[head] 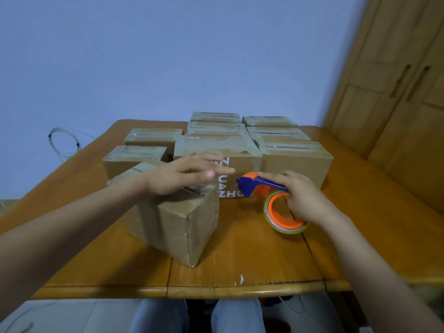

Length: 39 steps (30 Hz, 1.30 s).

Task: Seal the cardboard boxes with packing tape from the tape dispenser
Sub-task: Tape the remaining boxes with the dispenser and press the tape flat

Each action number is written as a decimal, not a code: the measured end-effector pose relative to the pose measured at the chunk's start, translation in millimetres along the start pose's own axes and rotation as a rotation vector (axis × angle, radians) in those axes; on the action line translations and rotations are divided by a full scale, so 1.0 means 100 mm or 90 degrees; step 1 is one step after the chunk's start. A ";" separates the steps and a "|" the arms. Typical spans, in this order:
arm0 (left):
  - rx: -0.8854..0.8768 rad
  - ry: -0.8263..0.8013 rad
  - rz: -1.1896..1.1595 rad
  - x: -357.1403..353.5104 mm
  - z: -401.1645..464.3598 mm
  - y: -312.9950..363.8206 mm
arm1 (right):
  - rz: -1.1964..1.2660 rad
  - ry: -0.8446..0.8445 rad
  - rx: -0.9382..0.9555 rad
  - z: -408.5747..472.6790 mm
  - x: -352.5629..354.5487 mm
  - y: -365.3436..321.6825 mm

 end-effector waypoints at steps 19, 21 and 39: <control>0.440 -0.093 0.230 0.19 -0.35 -0.13 | 0.320 0.367 -0.106 -0.58 -0.43 -0.50; 0.453 -0.070 0.231 0.21 -0.38 -0.10 | 0.343 0.377 -0.100 -0.64 -0.48 -0.57; 0.425 0.228 -0.134 -0.18 -0.45 0.07 | 0.379 0.364 -0.062 -0.70 -0.57 -0.73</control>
Point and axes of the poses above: each hand's wrist, its own z-axis towards the middle knuckle, its own x-axis out of the back of the hand, y = z × x, the point moved 2 cm from there along z, towards the middle knuckle, and after that the axes turned 11 degrees about -y, right-handed, at the moved point
